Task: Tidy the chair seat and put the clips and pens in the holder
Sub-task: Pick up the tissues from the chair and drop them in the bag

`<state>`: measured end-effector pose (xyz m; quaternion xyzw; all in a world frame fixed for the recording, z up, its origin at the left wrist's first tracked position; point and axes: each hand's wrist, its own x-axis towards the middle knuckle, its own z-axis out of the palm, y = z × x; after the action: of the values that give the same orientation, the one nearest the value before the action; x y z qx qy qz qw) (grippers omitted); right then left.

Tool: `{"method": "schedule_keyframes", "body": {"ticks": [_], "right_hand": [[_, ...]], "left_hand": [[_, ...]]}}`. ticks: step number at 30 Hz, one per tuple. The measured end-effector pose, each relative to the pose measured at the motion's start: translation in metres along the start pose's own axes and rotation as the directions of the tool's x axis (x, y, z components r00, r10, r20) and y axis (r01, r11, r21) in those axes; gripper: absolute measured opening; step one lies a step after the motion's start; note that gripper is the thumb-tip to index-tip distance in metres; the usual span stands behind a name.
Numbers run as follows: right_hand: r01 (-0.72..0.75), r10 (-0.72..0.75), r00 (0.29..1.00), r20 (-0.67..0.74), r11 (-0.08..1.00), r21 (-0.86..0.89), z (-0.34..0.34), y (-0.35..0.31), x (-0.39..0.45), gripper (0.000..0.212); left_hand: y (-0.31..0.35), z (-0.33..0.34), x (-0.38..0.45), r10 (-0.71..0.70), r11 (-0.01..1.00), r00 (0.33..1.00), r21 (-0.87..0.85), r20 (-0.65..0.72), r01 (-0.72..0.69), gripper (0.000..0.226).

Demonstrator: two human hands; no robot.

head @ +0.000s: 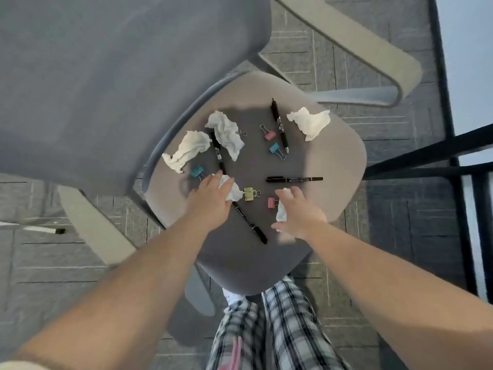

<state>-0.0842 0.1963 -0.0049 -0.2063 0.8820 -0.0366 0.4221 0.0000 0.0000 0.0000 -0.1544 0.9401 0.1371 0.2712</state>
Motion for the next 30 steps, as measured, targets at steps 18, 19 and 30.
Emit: {"method": "schedule_keyframes", "body": {"ticks": [18, 19, 30], "right_hand": [[0.041, -0.016, 0.916, -0.4, 0.998, 0.054, -0.04, -0.002, 0.037, 0.024], [0.028, 0.013, 0.909, -0.417, 0.995, 0.093, -0.047, -0.004, 0.041, 0.026], [-0.111, 0.167, 0.86, -0.483, 0.984, 0.142, -0.082, -0.005, 0.1, 0.063]], "left_hand": [[0.004, -0.012, 0.047, -0.212, 0.972, 0.974, -0.122, -0.083, 0.201, 0.024], [0.0, -0.016, 0.05, -0.233, 0.967, 0.966, -0.13, -0.112, 0.218, 0.028], [-0.029, -0.028, 0.079, -0.493, 0.862, 0.858, -0.211, -0.145, 0.46, 0.063]]}}
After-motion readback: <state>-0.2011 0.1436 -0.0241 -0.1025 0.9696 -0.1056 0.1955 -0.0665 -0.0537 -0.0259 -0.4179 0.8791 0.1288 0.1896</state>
